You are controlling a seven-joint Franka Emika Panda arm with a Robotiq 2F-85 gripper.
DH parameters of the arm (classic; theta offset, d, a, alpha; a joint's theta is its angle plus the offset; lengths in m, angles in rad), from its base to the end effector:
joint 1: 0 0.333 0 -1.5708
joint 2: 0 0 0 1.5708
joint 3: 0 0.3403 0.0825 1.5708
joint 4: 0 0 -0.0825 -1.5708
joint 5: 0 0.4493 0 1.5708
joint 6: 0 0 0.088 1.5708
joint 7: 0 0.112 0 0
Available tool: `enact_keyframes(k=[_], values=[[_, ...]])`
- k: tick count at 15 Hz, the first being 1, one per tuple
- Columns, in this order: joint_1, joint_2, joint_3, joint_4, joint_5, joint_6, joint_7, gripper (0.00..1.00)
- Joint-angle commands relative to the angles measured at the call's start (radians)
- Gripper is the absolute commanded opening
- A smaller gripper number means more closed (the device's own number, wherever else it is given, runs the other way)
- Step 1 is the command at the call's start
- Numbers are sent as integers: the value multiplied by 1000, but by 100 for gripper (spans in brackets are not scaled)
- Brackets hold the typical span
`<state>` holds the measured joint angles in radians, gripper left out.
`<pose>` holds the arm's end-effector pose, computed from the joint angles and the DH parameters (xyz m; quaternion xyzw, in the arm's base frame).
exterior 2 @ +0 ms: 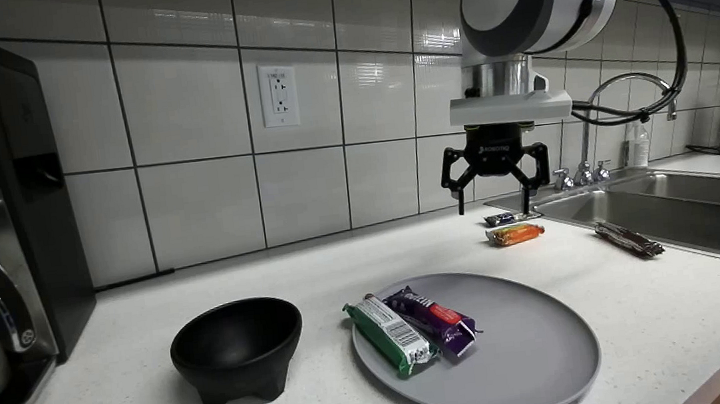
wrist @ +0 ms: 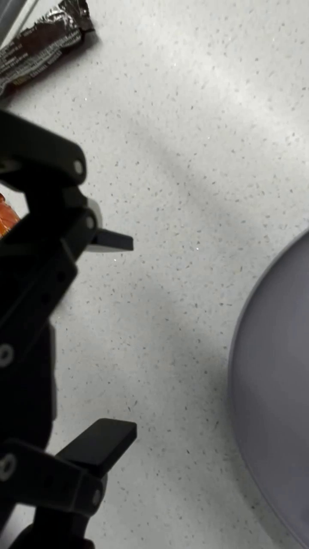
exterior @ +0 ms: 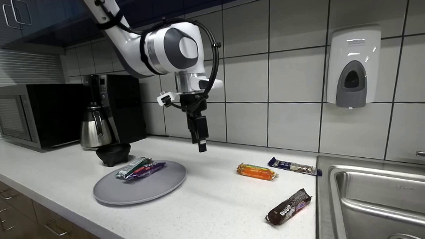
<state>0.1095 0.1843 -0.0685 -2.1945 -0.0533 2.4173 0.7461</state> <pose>0.6053 0.0244 0.2764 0.9449 -0.3260 0.0272 0.0150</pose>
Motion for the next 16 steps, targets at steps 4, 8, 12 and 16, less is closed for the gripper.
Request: enact_keyframes(k=[4,8,12,16], values=[[-49,11,-26,15,-2,-11,27,100],[-68,34,-42,27,2,-2,20,100],[-84,75,-60,56,12,2,25,100],[-92,120,-77,99,32,3,54,100]])
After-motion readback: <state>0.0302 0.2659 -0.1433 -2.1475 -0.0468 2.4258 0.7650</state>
